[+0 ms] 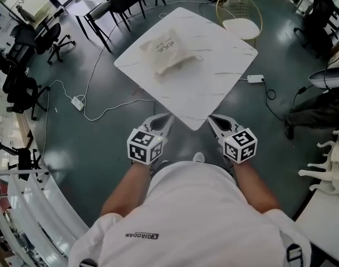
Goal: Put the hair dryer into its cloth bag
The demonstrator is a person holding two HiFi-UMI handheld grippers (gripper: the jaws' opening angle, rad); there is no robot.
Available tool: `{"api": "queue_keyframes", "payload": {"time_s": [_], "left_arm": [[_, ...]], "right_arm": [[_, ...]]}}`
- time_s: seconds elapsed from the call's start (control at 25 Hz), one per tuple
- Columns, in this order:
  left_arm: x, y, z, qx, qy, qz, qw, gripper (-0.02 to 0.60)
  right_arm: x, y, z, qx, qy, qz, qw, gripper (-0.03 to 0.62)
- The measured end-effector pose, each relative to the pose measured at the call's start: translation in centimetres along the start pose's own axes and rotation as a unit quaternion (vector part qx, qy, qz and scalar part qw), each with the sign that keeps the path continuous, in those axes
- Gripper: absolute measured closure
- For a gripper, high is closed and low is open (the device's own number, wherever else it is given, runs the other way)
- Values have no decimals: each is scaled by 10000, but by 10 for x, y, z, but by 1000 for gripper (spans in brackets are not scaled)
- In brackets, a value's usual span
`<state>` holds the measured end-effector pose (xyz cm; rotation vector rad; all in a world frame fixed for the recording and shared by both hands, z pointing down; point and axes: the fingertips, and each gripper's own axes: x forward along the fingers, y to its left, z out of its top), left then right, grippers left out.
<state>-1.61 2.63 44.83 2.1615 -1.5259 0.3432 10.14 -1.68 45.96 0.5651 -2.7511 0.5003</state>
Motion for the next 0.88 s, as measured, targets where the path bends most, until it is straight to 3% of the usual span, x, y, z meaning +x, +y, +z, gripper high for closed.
{"api": "queue_keyframes", "payload": {"time_s": [0.4,0.88], "left_arm": [[-6,17,5,155,-33,221,9996,554],[-6,22,4,71,-37,168,9998,554]], "right_arm": [[7,2,0,-49,5,42,10000,572],[8,2,1,-30,-58,8,10000,572]]}}
